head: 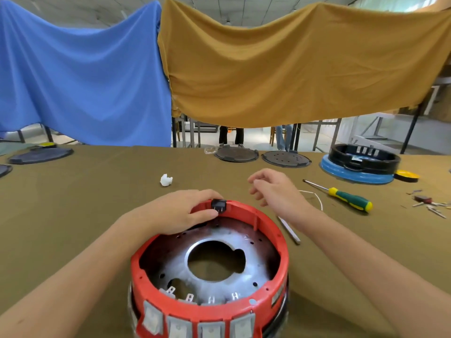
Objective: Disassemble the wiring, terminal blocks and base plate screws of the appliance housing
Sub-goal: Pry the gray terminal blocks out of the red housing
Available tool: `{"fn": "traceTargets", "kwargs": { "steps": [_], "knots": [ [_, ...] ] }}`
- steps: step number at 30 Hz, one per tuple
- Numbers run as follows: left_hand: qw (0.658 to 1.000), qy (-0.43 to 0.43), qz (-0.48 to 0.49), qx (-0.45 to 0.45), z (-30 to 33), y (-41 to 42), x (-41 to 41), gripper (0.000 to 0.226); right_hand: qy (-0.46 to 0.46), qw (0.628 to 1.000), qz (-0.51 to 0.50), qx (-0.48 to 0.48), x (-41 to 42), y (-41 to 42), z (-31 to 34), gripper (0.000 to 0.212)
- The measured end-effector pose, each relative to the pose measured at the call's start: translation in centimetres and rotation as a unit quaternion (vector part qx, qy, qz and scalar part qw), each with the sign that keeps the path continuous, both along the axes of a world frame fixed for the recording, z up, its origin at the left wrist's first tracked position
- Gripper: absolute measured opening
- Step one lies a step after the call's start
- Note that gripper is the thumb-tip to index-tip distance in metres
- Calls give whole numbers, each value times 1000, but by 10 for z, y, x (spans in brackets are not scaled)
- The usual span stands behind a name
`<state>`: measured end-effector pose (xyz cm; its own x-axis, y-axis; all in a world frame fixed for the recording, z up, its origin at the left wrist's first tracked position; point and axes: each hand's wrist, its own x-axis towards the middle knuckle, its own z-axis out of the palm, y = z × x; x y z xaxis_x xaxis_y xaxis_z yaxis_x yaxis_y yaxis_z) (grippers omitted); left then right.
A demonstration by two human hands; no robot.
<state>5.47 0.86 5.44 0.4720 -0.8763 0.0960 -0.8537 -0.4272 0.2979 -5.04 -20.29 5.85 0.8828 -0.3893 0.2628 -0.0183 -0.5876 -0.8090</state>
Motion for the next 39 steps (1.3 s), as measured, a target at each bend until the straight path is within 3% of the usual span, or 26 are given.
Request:
{"fn": "traceTargets", "kwargs": {
  "steps": [3,6,11,14,17,19,22,24,28,33,39],
  "knots": [
    [1000,-14,2,2,-1,-2,2,21,162,969,-86,-165,-21,-42,-2,13],
    [1000,-27,2,8,-1,-4,-1,16,303,902,-65,-302,-28,-48,-21,44],
    [999,-1,24,35,9,-8,-3,11,294,889,-17,-350,-13,-40,-34,41],
    [999,-12,31,26,11,-16,-6,16,198,951,6,-237,-8,-37,-25,25],
    [999,-32,27,-12,4,-19,-9,18,11,997,34,-64,-1,-26,-12,16],
    [999,-27,27,-32,1,-17,-8,17,-75,991,58,90,5,-17,-4,11],
    [997,-15,27,-72,2,-14,-5,21,-133,930,122,320,19,3,5,8],
    [996,3,35,-83,2,-14,-3,24,-151,913,120,358,30,18,9,18],
    [992,74,37,-97,5,-13,0,27,-143,970,106,168,39,34,8,30],
    [992,77,46,-88,3,-14,3,26,-123,990,65,-33,40,37,2,32],
    [995,59,23,-77,1,-17,2,26,-141,987,35,-68,38,36,0,39]
  ]
}}
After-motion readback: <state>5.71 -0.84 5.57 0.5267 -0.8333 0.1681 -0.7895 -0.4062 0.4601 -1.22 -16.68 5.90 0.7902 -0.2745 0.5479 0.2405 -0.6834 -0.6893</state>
